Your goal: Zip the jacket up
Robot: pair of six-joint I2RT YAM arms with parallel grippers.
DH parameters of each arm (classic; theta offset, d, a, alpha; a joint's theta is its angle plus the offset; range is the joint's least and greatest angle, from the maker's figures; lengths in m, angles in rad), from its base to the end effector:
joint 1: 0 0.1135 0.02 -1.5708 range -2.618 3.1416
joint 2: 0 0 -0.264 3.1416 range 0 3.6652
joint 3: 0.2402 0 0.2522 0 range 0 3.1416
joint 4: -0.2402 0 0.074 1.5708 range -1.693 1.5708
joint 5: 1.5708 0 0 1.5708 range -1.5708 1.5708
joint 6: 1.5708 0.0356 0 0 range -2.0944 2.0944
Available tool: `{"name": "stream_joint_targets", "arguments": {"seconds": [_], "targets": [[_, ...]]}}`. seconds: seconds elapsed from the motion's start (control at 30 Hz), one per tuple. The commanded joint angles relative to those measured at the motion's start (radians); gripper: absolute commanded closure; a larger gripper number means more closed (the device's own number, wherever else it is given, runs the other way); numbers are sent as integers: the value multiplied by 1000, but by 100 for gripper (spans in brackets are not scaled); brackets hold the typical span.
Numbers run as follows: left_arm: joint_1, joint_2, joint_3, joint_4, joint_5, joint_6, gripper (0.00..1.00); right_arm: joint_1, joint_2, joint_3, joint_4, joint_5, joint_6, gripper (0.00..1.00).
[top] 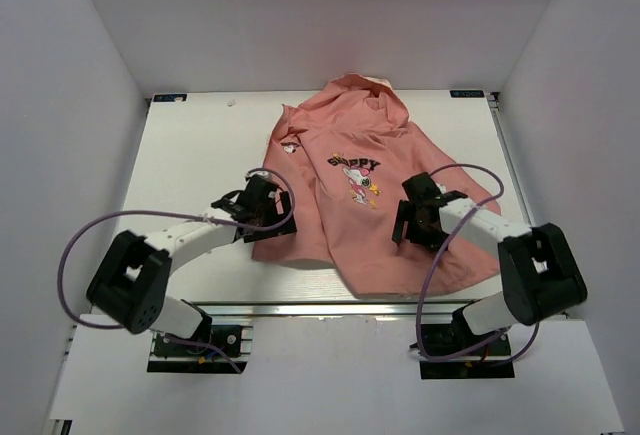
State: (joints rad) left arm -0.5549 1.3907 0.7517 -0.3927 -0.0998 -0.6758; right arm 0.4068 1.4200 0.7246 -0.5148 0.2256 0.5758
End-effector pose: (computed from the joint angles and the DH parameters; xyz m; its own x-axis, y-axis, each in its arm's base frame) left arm 0.2240 -0.1347 0.1814 -0.8698 -0.1931 -0.4540 -0.0811 0.9637 -0.2544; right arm 0.2284 0.0897 0.1619 -0.8913 0.1939 -0.4099 0.2053 0.9786 0.0166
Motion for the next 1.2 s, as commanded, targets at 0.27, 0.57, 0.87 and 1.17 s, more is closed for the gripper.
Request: {"name": "stream_joint_targets", "arguments": {"seconds": [0.27,0.57,0.87,1.17], "targets": [[146,425,336,-55,-168,-57,2,142,459,384,79,-52,23,11],[296,494,597,-229,-245,-42,2,139,555,736,30,-52,-56,11],[300,197,477,-378,-351,-189,2,32,177,495,67,-109,-77,11],[411,128,244,-278,-207,-249,2,-393,-38,174,90,-250,-67,10]]}}
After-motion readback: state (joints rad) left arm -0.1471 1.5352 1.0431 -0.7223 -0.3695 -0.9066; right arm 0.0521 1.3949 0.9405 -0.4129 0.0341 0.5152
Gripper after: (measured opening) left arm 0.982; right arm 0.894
